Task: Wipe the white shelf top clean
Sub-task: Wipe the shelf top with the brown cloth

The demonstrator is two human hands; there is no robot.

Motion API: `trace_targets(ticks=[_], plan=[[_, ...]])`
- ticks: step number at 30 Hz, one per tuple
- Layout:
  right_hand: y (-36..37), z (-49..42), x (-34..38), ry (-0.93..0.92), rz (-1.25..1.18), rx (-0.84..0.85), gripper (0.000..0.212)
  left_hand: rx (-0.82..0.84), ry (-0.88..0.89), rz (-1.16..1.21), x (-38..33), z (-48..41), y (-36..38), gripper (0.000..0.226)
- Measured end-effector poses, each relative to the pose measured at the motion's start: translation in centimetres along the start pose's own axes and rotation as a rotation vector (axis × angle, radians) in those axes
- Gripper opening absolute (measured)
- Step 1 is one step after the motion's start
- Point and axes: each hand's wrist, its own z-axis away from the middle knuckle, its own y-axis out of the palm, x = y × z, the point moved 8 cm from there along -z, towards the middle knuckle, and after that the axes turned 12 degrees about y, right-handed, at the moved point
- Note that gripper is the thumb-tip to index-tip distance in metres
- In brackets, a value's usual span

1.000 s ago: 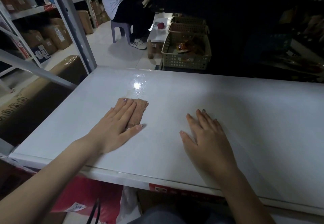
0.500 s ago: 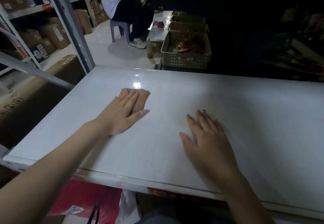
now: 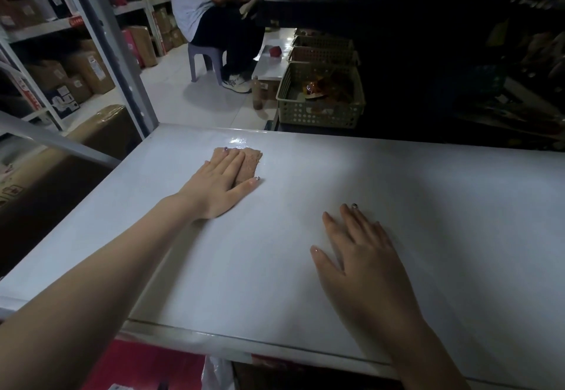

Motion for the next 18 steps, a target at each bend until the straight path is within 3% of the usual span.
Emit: trace_targets(ticks=[10, 18], plan=[[0.0, -0.1, 0.1, -0.014, -0.006, 0.0, 0.082, -0.032, 0.003, 0.003, -0.1, -2.8, -1.3, 0.064], [-0.1, 0.0, 0.2, -0.019, 0.018, 0.003, 0.083, -0.026, -0.05, -0.002, 1.6, -5.1, -0.8, 0.068]])
